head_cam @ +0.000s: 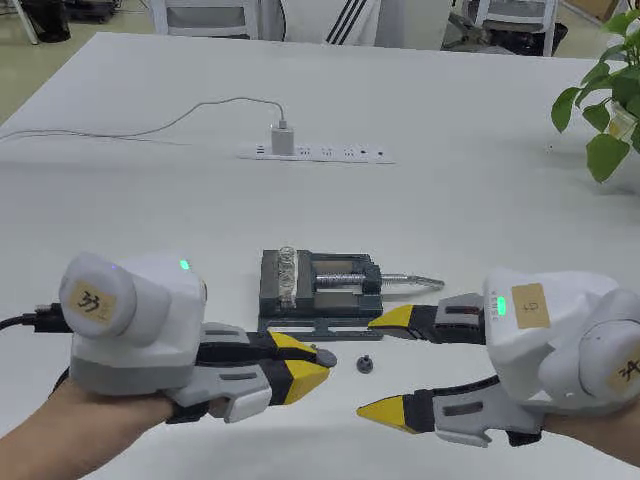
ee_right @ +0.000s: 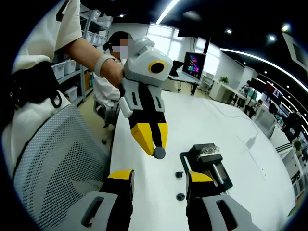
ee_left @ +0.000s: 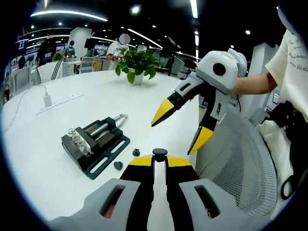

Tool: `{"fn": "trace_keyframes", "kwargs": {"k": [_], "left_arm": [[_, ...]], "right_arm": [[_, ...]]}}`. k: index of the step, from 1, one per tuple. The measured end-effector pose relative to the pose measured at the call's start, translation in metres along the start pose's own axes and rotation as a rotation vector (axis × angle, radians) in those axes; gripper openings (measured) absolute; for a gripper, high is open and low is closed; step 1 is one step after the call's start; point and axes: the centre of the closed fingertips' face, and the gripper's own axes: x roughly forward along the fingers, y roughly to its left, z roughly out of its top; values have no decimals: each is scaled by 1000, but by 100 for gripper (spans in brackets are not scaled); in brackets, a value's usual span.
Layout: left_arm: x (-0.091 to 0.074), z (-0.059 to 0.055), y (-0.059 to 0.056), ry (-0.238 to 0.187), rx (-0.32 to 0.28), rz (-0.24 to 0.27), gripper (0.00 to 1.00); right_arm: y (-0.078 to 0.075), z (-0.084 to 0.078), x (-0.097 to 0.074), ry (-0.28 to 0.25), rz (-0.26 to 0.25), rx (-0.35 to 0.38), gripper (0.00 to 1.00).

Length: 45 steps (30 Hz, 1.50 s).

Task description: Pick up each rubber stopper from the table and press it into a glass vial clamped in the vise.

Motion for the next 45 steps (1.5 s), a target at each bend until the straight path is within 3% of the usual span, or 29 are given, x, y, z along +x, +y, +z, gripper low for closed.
{"fn": "trace_keyframes", "kwargs": {"k": [2, 7, 17, 37, 45], "left_arm": [[2, -3, -2, 24, 67, -2, 4], [9, -11, -10, 84, 161, -24, 4], [12, -16, -15, 149, 309, -51, 4], [18, -12, -19, 190, 390, -76, 4], [20, -11, -20, 186, 380, -77, 4]], "right_arm": [[5, 0, 2, 3, 36, 3, 40], [11, 2, 4, 13, 81, -20, 37], [15, 2, 10, 38, 144, -35, 29], [27, -2, 17, 68, 201, -76, 19], [27, -5, 16, 78, 205, -79, 17]]}}
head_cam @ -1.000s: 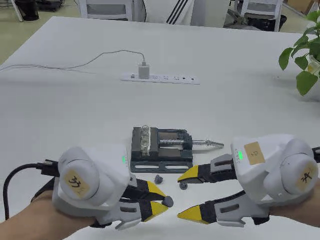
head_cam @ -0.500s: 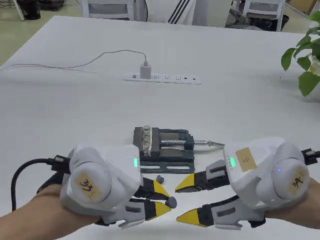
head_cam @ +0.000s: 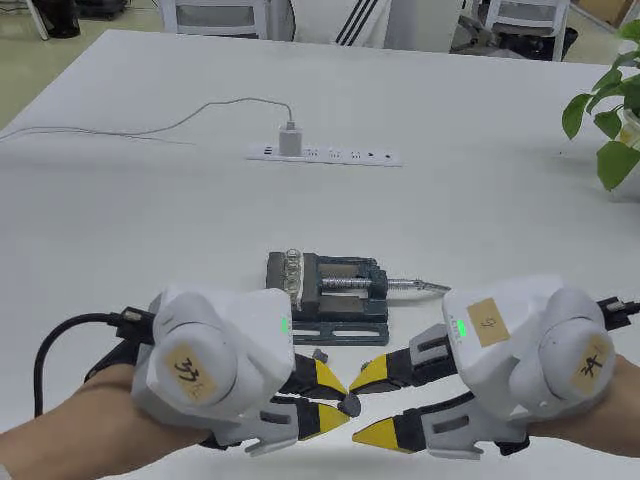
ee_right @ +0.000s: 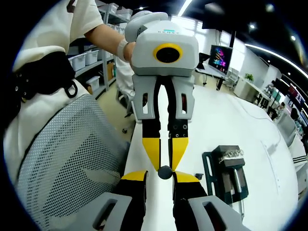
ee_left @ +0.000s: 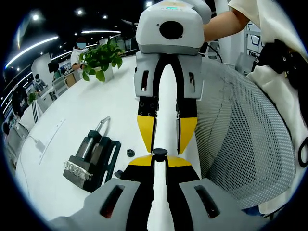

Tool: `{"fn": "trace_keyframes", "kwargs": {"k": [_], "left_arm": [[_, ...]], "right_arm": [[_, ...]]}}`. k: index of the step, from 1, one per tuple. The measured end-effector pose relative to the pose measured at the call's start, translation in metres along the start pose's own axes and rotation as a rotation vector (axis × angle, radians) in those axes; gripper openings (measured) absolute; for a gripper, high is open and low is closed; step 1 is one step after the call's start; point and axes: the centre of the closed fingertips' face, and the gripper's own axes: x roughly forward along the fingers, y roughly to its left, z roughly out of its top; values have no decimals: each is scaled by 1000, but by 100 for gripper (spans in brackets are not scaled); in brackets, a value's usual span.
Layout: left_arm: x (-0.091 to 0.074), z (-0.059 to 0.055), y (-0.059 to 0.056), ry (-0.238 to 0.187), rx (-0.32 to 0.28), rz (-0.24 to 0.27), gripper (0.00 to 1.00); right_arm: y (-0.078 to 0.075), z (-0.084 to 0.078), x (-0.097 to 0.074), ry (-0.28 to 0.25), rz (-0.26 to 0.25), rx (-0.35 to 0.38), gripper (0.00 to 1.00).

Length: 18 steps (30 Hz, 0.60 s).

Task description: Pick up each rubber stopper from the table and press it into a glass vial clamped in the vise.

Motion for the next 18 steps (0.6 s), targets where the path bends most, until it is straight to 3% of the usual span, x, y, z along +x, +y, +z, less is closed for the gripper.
{"fn": "trace_keyframes", "kwargs": {"k": [11, 18], "left_arm": [[1, 1, -4, 6, 0, -16, 4], [2, 0, -4, 11, -5, -16, 4]], "right_arm": [[-3, -1, -1, 22, 0, -21, 9], [-3, -1, -2, 39, 4, -40, 9]]}}
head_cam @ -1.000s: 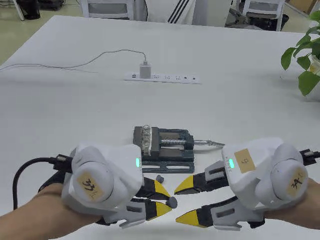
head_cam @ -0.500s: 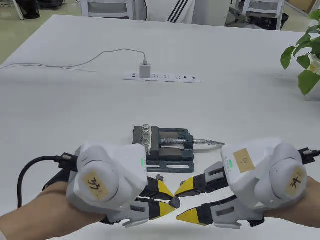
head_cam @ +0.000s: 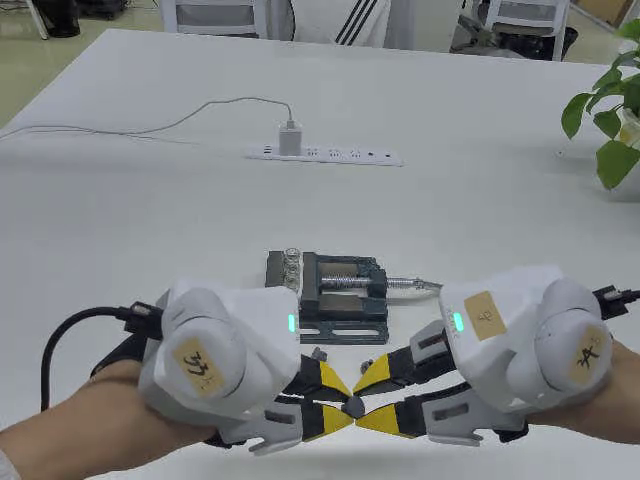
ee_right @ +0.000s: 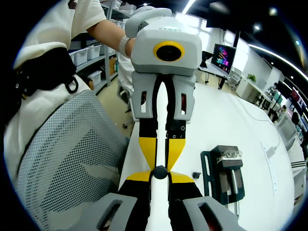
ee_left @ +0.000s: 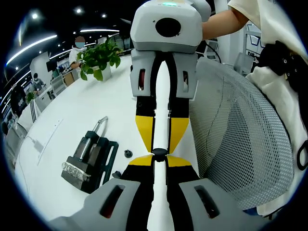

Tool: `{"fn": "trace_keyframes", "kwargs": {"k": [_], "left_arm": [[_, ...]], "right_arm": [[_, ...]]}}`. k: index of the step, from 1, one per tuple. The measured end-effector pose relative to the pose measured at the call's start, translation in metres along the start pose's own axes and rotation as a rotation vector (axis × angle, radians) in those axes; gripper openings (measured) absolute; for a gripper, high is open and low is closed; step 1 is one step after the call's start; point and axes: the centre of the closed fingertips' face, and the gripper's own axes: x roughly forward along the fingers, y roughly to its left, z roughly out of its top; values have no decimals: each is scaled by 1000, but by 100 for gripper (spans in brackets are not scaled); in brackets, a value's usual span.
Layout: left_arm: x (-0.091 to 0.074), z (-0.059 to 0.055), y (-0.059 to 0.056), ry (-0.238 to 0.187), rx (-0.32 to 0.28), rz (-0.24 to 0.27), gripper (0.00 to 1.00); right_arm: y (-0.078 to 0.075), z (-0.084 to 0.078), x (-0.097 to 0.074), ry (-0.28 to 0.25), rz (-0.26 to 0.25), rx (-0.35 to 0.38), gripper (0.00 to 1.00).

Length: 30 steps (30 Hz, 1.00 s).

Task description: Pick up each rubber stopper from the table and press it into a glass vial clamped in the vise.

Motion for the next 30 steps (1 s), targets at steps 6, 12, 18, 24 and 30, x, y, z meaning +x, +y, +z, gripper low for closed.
{"fn": "trace_keyframes", "kwargs": {"k": [6, 12, 18, 24, 30], "left_arm": [[0, 0, 0, 10, -5, -5, 4], [2, 0, 0, 22, -3, -11, 4], [2, 0, 1, 22, -14, -12, 4], [0, -1, 2, 25, 2, -7, 4], [0, -1, 2, 12, -7, -2, 4]], "right_arm": [[1, 0, 0, 16, 11, -7, 9], [1, 0, 1, 50, 18, -43, 9], [1, 0, 1, 73, 17, -75, 9], [-1, 1, 2, 77, 18, -86, 8], [-1, 1, 1, 78, 30, -61, 8]]}}
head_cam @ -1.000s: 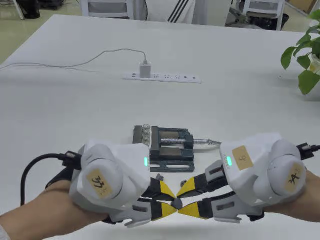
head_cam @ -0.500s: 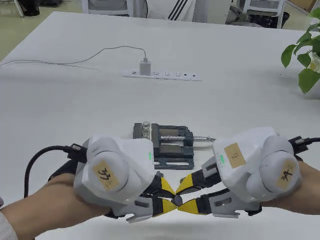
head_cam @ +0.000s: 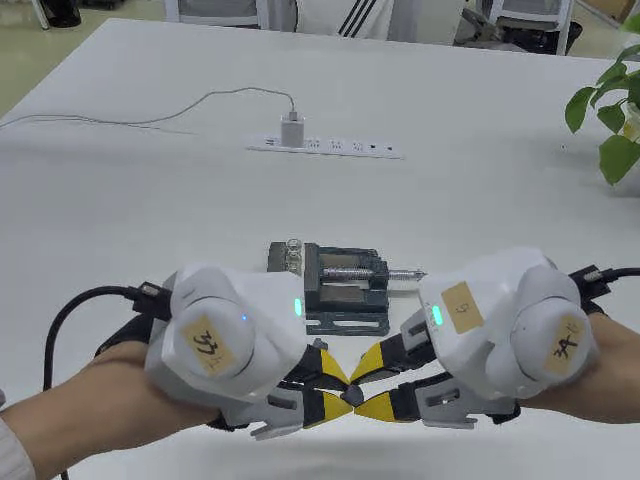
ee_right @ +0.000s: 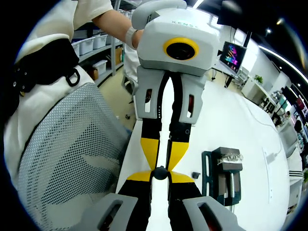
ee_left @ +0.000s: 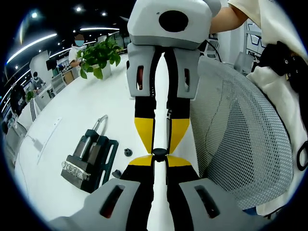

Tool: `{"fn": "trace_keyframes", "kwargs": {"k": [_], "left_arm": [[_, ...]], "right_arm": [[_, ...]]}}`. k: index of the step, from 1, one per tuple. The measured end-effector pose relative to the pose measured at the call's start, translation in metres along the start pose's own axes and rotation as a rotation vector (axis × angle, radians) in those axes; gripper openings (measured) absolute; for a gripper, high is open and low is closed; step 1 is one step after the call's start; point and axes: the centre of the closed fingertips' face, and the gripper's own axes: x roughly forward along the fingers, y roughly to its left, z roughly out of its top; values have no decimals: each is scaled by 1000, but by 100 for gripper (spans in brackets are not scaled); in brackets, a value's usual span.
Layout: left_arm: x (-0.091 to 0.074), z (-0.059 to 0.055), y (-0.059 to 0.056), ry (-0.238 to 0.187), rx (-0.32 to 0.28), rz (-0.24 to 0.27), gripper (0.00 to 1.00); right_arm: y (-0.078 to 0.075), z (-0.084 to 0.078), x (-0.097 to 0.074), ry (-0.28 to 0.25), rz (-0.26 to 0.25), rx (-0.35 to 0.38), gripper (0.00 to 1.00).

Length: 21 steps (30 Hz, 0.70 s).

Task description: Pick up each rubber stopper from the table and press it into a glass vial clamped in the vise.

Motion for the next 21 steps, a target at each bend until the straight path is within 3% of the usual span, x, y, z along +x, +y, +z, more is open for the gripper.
{"fn": "trace_keyframes", "kwargs": {"k": [9, 15, 21], "left_arm": [[-1, 0, 1, -44, -48, 25, 5], [-5, -3, 7, -84, -111, 70, 17], [-10, -11, 15, -113, -161, 138, 41]], "right_arm": [[0, 0, -1, 0, 18, 21, 7], [-2, -3, -1, 9, 21, 23, 7], [-4, -6, 0, 22, 29, 23, 7]]}}
